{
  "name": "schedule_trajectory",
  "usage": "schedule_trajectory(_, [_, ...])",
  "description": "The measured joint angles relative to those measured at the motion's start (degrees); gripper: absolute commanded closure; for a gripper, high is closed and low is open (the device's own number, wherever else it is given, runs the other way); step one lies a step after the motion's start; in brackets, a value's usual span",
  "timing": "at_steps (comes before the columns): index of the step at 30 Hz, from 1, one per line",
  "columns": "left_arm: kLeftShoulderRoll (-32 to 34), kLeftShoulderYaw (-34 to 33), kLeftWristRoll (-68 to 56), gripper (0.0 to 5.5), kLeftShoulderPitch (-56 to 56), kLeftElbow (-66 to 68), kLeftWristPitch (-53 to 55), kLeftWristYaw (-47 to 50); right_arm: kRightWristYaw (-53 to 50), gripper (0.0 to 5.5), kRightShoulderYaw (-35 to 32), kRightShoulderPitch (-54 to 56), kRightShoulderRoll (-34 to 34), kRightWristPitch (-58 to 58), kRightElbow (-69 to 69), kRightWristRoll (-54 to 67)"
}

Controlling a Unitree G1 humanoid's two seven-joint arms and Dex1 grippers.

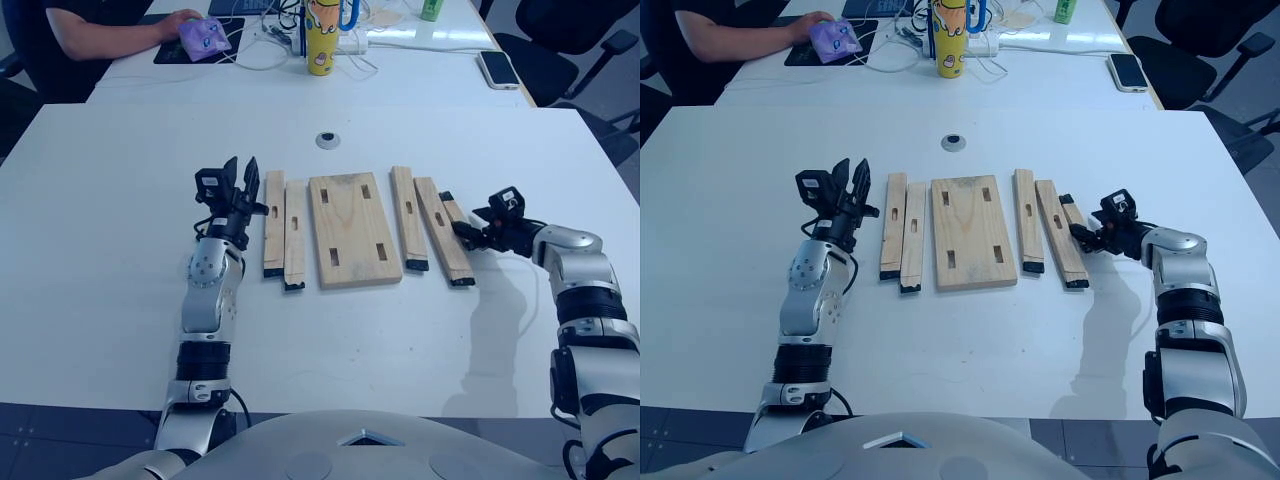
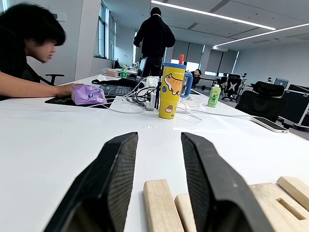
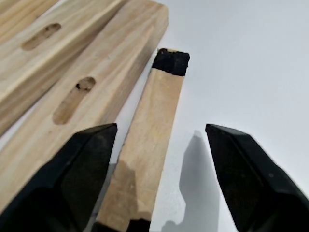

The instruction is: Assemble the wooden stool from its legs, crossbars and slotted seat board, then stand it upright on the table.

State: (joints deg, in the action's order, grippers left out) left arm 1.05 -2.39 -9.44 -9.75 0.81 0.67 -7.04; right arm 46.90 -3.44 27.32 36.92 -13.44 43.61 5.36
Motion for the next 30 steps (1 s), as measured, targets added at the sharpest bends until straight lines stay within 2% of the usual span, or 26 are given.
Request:
schedule_trajectory(3, [-0.2, 0.1, 0.0, 3.84, 0.1, 0.0, 0.0, 0.0, -0.8, 2.09, 0.5, 0.0, -0.1, -0.5, 0.1, -0.5])
schedule_trajectory(5, [-0.2, 0.1, 0.0, 3.82, 0.1, 0.0, 0.1, 0.0, -1.2, 2.30, 0.7, 0.2, -0.2, -0.9, 0.1, -0.5])
schedule_trajectory(14, [0.0, 0.0, 0.6, 3.82, 0.0, 0.1, 0.1, 0.4, -0.7, 3.84, 1.8, 1.8, -0.5, -9.2, -0.9, 0.7])
schedule_trajectory(18, [0.0, -0.2, 0.6, 3.82, -0.1, 0.6, 0.1, 0.6, -0.4, 4.18, 2.4, 2.2, -0.5, -11.7, -1.5, 0.7])
schedule_trajectory(21, [0.0, -0.6, 0.5, 3.82, -0.3, 1.2, 0.3, 0.5, -8.5, 4.18, 2.1, 2.4, -1.3, -4.0, 0.6, -1.2])
schedule_trajectory(24, [0.2, -1.9, -0.5, 3.82, -1.4, 2.5, 0.8, 0.3, -17.9, 4.18, -1.8, 2.2, -3.1, 6.4, 2.3, -2.0])
schedule_trajectory(27, [0.2, -2.9, -3.7, 3.82, -2.5, 2.5, 3.0, -1.2, -17.9, 4.18, -6.0, 2.6, -5.6, 13.2, -3.8, 3.3])
schedule_trajectory(30, [-1.3, -3.2, -13.5, 3.82, -4.0, 1.1, 12.0, -6.0, -11.6, 4.18, -4.8, 2.2, -11.3, 14.6, -14.6, 9.3])
